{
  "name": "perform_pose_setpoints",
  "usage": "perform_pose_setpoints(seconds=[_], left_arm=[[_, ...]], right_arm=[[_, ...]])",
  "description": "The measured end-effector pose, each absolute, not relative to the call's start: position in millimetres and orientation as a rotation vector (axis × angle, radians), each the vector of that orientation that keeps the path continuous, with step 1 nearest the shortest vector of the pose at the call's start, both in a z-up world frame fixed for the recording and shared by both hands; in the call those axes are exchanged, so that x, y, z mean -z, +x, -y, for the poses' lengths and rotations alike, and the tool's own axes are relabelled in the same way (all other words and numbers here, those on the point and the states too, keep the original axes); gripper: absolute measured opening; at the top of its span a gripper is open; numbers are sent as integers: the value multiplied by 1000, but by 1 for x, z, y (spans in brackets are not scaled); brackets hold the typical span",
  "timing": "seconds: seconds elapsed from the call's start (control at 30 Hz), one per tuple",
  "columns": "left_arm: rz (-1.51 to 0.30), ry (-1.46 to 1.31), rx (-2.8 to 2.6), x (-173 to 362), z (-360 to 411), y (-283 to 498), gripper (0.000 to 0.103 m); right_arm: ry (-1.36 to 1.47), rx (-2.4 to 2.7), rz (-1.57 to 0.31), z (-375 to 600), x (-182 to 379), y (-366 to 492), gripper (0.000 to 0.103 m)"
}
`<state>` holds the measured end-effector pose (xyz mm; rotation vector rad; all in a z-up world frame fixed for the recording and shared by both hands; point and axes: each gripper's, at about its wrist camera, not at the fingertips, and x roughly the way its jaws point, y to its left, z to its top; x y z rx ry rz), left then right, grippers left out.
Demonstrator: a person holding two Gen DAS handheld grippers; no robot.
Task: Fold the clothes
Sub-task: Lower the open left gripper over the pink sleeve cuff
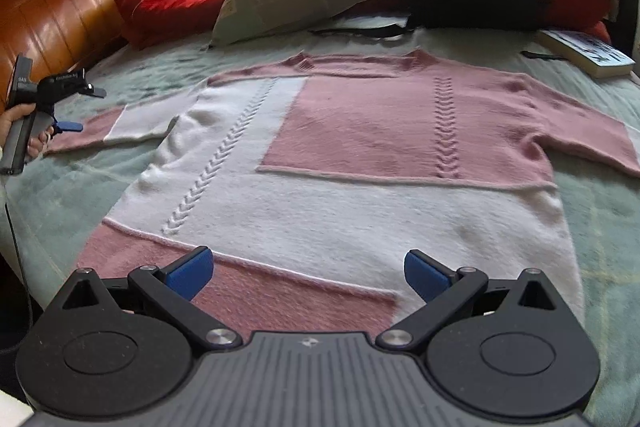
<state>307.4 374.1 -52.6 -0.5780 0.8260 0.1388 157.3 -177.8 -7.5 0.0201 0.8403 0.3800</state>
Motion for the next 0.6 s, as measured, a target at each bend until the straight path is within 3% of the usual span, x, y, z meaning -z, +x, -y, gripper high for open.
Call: perform_pose_setpoints(seconds=[0.4, 0.6], left_arm=[[-761, -602, -264, 61, -431, 301, 102], [-781, -452, -184, 45, -392, 308, 102]], right_arm=[[-14, -379, -907, 152, 25, 183, 103], [-29, -380, -918, 146, 27, 184, 103]])
